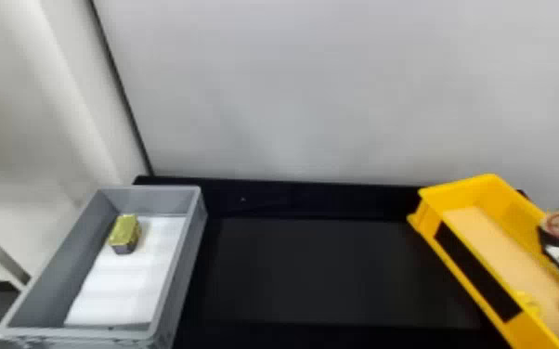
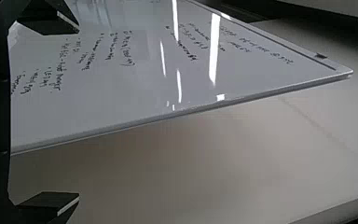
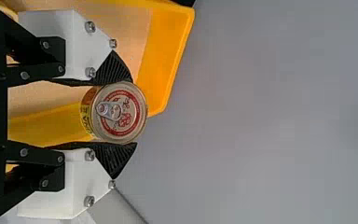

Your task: Pick up the round yellow can and place it in the yellow rectangular box

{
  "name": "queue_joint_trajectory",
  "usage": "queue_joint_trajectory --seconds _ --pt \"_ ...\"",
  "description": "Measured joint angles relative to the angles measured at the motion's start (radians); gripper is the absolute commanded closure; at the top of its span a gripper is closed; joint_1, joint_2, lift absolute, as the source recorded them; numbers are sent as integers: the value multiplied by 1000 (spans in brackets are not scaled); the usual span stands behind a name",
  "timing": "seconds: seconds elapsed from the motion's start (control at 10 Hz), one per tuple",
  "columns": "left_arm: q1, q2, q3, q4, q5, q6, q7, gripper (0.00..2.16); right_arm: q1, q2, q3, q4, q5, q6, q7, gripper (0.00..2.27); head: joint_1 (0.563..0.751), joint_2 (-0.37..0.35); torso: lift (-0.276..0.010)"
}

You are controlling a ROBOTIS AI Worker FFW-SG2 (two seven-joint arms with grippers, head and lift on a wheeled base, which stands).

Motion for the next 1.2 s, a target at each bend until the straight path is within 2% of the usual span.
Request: queue_joint_trajectory --seconds 0.4,0.8,1.2 --pt "0 0 -6 0 -1 0 0 30 -54 -1 -39 121 -9 17 -34 714 694 14 -61" --pt "-1 0 -10 0 -2 0 1 30 -109 -3 -14 243 -17 32 -80 714 694 14 -61" --pt "-3 0 -16 3 -3 2 1 30 -172 -8 25 359 -69 26 -182 702 694 14 -61"
